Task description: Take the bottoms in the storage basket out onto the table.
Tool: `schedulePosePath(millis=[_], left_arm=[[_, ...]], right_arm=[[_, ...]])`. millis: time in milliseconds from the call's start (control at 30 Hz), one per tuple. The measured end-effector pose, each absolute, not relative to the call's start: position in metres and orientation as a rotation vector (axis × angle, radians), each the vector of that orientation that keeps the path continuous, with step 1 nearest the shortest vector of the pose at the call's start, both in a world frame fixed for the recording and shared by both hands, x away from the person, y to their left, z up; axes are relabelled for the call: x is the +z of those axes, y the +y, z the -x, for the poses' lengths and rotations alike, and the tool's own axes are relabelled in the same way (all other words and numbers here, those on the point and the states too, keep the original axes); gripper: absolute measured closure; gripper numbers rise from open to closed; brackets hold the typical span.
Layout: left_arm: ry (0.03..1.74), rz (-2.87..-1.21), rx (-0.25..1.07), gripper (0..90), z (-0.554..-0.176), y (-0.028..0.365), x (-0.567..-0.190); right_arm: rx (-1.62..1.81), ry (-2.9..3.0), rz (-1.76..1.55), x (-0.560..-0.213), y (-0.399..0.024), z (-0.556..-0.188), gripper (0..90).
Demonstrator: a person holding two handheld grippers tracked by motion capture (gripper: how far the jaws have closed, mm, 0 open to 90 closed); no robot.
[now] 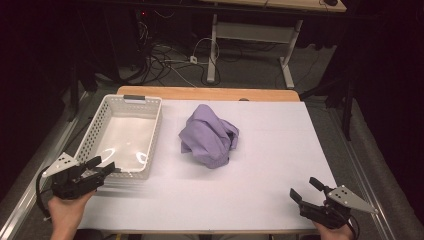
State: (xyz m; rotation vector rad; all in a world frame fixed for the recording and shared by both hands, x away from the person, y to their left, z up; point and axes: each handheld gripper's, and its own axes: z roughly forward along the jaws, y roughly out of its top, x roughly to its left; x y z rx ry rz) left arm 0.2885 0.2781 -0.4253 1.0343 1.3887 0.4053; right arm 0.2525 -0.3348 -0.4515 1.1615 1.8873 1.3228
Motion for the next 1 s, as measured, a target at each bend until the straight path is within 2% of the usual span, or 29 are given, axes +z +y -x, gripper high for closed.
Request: schedulePosePath(millis=[1000], left_arm=[[1.372,-0.996,0.411,39.1,-0.2797,0.2744,-0.4332]], right_arm=[[1.326,1.889,-1.155,-0.4515,-0.3346,-0.2524,18.2]])
